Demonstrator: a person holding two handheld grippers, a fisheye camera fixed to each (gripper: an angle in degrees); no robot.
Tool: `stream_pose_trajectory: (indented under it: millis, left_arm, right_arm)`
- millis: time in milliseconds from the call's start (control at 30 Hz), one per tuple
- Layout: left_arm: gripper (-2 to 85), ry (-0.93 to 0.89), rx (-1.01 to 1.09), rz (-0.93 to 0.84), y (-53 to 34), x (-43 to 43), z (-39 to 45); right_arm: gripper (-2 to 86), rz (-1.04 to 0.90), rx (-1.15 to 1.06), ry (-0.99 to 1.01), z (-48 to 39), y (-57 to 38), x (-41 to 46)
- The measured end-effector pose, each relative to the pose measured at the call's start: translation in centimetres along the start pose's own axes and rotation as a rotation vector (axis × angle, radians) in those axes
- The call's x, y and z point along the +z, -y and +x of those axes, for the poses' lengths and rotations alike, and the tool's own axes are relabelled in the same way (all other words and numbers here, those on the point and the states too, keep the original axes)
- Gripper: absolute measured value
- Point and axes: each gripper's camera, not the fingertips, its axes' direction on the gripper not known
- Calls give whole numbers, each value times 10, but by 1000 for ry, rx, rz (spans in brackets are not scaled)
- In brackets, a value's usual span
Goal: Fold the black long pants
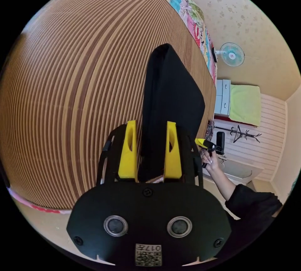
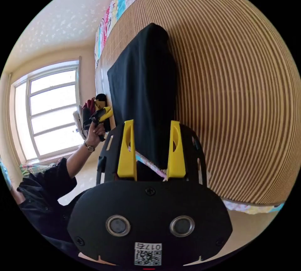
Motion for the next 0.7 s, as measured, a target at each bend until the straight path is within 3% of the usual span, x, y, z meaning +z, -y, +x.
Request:
stream_pose_trajectory:
  millis: [67, 200, 300, 367, 500, 633, 700]
  left_arm:
    - [104, -28, 30, -104, 33, 29, 2]
    - [80, -107, -20, -99, 52, 34, 0]
    - [67, -63, -34, -66, 51, 37, 22]
    - [63, 6, 9, -139, 54, 62, 57]
    - [64, 27, 69, -255, 55, 129, 123]
    - [64, -113, 107, -355, 58, 239, 217]
    - [65, -143, 121, -435, 56, 297, 265]
  right_arm:
    - [168, -64, -18, -18, -7, 30, 25]
    - [127, -108, -116, -211, -31, 48, 47]
    - [105, -89, -136, -228, -21, 34, 37]
    - [98, -65, -111, -237, -4, 19, 22]
    - [90, 17, -12, -278, 63, -23, -44]
    - [69, 169, 191, -284, 153, -67, -140]
    - [54, 373, 386, -311, 205, -111, -226]
